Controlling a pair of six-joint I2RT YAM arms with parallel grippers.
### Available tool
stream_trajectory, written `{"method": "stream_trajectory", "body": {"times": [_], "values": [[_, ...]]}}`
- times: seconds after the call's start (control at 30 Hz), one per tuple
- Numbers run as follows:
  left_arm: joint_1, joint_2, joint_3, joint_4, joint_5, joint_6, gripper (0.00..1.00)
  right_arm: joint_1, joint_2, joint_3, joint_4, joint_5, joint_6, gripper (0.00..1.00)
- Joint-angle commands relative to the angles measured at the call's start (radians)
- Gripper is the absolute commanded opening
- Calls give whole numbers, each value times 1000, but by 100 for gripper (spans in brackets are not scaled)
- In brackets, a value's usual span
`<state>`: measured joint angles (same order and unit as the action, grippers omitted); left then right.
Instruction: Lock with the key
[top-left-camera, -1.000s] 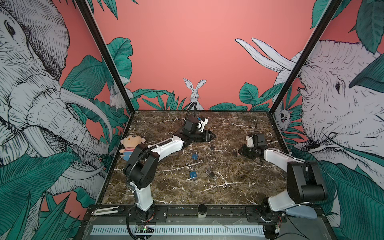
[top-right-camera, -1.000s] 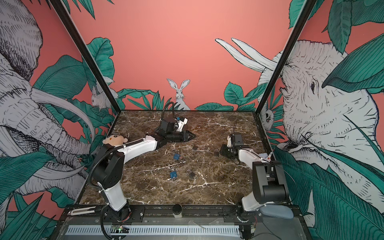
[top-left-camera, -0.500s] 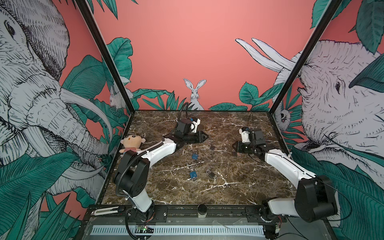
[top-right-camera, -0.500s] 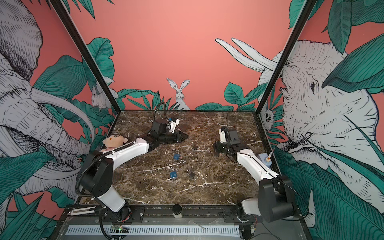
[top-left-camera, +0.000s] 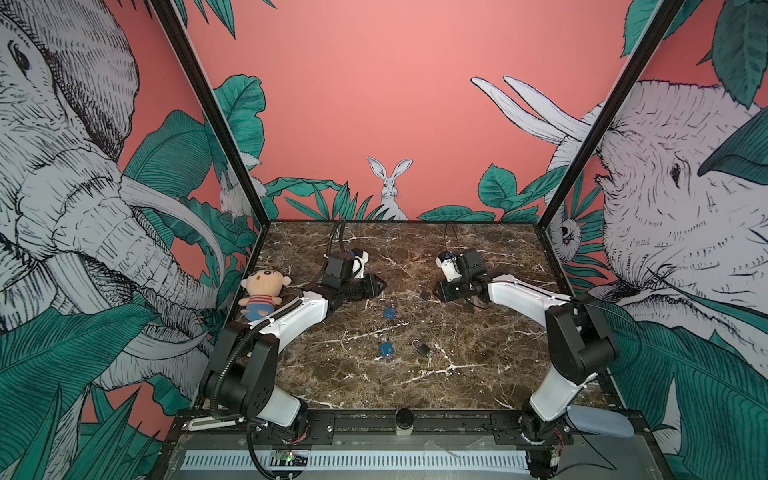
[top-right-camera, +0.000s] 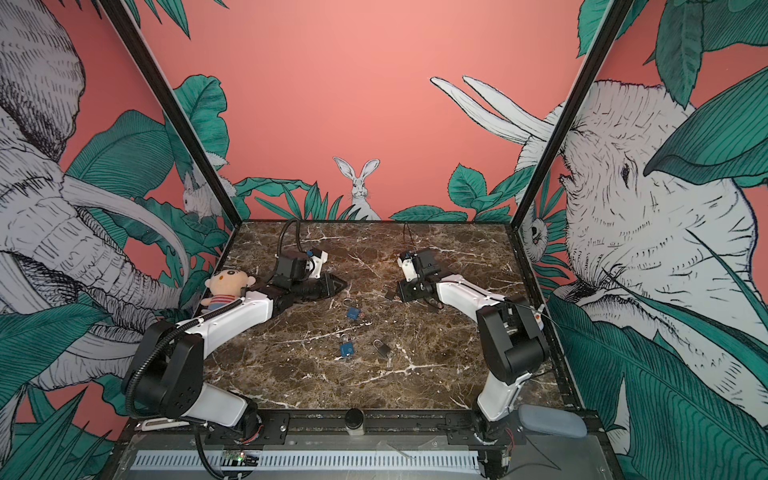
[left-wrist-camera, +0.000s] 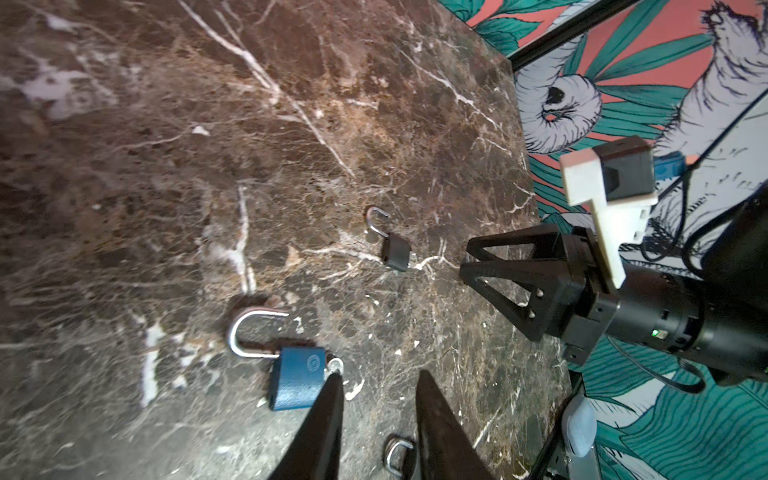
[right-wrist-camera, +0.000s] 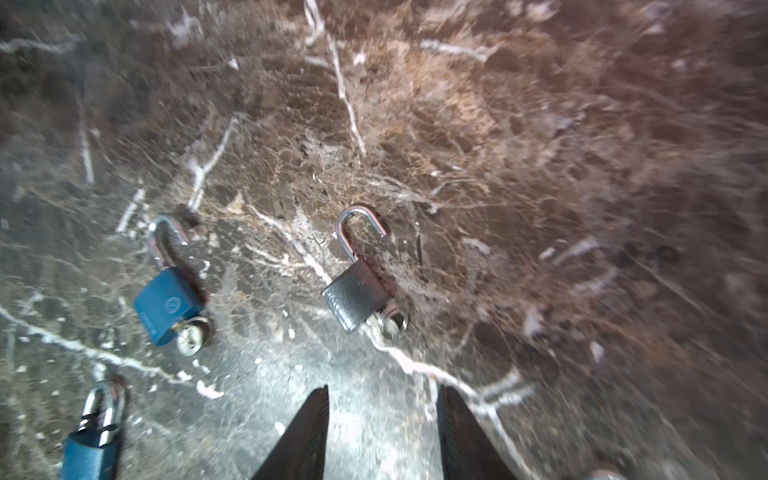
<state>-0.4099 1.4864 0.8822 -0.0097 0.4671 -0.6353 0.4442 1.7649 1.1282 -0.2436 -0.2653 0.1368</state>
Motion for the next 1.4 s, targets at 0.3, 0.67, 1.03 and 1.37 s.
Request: {"method": "stream_trajectory", "body": {"times": [0.3,0.67,1.03,1.37], "values": [[28,-34,-29,20,33,0,32,22,163,150,20,-36,-53,45],[39,-37,-49,42,53,-6,32,46,215,163,22,-48,-49,46],[43,-43,-70,65,63,-22,32,76,199,131,30,-21,-37,47],[45,-41,-74,82,75,-37,32,115,194,137,-4,130,-71,46]]}}
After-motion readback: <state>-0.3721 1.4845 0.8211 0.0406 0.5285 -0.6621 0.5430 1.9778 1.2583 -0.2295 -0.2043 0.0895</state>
